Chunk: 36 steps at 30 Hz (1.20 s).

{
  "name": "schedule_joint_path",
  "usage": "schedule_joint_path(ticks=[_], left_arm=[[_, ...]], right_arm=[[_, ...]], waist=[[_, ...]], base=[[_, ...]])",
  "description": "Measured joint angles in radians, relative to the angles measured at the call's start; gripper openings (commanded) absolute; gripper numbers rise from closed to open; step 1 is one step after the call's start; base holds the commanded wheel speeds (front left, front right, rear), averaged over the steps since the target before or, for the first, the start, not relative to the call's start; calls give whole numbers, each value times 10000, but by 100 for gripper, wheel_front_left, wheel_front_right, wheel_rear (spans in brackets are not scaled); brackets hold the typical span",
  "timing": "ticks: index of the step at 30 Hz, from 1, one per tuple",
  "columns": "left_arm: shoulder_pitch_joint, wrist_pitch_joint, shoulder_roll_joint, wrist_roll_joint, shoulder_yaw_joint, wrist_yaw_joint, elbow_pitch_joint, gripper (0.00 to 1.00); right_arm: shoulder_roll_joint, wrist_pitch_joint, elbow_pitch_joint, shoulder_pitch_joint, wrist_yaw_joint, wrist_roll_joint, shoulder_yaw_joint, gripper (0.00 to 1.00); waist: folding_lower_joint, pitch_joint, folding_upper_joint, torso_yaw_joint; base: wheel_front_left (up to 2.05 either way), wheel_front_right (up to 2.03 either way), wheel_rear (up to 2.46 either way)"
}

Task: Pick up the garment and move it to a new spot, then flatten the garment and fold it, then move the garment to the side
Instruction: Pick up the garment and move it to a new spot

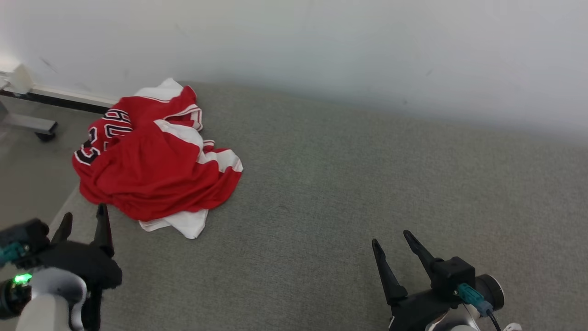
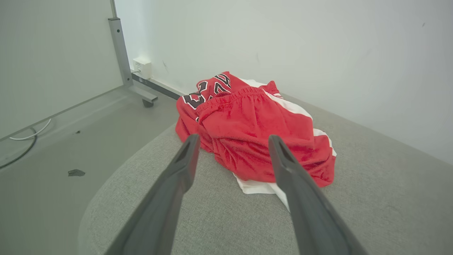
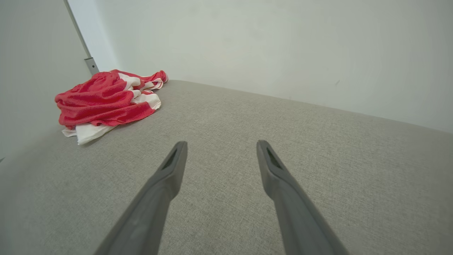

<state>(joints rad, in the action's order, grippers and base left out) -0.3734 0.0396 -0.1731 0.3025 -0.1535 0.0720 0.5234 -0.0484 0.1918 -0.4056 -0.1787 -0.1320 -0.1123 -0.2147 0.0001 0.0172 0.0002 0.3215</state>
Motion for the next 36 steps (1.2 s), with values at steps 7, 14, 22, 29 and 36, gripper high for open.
schedule_joint_path(ticks=[7,14,22,29,36], left_arm=[[-2168,-1636,-203,1152,-579,-100,1964,100],[-3418,-2719,-485,1409,-836,-959,3085,100],[-3527,-2401,-748,876,-384,-1235,3327,0],[-3569,-2332,-1210,788,-282,-892,3170,0],[-3873,-2429,-2489,474,167,-65,1918,0]], right_arm=[[-2,-606,953,-339,2,616,-199,100],[-4,-872,1628,-412,0,723,-397,100],[-6,-915,1816,-405,0,692,-291,100],[-10,-663,1467,-386,0,257,-522,100],[-8,-207,840,-296,0,-403,-811,100]], waist=[[1,1141,1,-655],[2,2313,1,-1220],[3,3099,2,-1685],[0,2958,0,-1799],[-3,2042,-2,-1793]], base=[[0,0,0],[0,0,0],[0,0,0],[0,0,0],[0,0,0]])
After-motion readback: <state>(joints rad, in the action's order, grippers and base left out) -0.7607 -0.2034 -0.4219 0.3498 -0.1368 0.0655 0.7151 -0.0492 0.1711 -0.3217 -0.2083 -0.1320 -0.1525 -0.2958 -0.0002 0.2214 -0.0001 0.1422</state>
